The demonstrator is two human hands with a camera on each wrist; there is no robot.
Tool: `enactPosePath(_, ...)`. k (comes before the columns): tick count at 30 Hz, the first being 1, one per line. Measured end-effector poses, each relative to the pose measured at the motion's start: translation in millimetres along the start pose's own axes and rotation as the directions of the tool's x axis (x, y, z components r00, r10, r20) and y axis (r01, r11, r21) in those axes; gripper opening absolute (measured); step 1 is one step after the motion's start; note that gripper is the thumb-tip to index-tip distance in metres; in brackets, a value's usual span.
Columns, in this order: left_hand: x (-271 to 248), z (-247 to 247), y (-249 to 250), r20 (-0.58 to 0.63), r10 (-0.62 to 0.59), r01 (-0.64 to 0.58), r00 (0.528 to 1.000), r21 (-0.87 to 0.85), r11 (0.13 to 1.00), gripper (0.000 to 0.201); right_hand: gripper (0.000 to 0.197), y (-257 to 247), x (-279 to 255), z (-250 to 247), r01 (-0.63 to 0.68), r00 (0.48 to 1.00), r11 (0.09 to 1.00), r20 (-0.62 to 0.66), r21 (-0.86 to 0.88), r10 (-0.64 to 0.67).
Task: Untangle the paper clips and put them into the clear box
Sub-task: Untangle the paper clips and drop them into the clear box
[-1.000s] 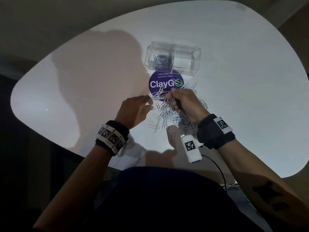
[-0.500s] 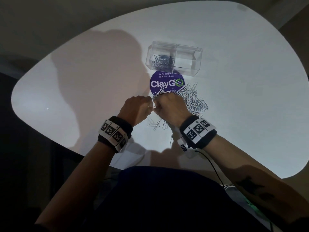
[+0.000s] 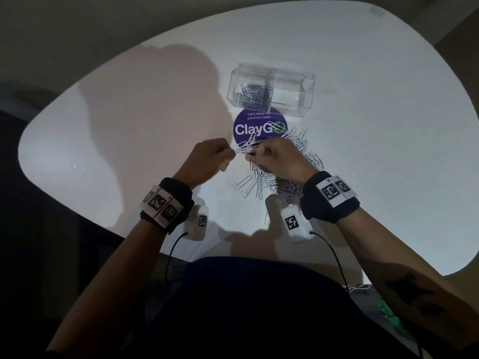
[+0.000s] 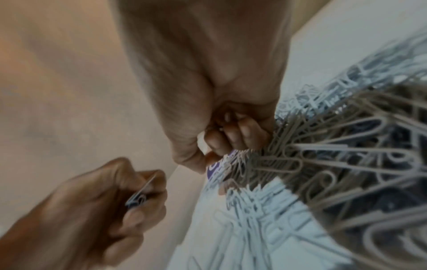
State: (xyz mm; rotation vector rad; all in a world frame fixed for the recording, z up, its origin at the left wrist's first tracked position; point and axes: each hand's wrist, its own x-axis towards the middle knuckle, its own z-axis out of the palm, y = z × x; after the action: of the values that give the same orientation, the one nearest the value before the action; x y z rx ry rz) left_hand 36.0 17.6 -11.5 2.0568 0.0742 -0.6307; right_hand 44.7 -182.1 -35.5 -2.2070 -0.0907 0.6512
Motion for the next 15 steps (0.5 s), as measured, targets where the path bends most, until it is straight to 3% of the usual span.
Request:
enactPosePath(3,-1.4,-0.7,5.9,0.067,-0.066,0.084,0.996,-0.325,0.942,0.016,0.024,1.4,-6.3,-11.1,-0.062,0.996,0.972,-0.042,0.227,0.073)
enactPosePath(5,-0.4,0.9,6.7,0.073,-0.05,0.075,0.996,-0.405,0.911,0.021,0.008,2.4,-9.5,-16.6,-0.073,0.992,0.928,-0.065,0.366,0.104)
enactPosePath(8,3.0,3.3,5.4,0.083,-0.05,0.079,0.995,-0.408,0.909,0.022,0.013,3.2,-11.7,-19.7,-0.113,0.987,0.861,-0.046,0.495,0.155)
enactPosePath(12,6.6,8.3,4.7,0.122,-0.146,0.183,0.982,-0.39,0.902,0.02,0.02,5.6,-8.6,-12.4,-0.117,0.986,0.897,-0.061,0.427,0.158)
enactPosePath(15,10.4,12.4,7.3,0.111,-0.218,0.244,0.97,-0.39,0.888,0.021,0.014,8.7,-6.9,-3.8,0.004,0.994,0.976,-0.104,0.22,0.02)
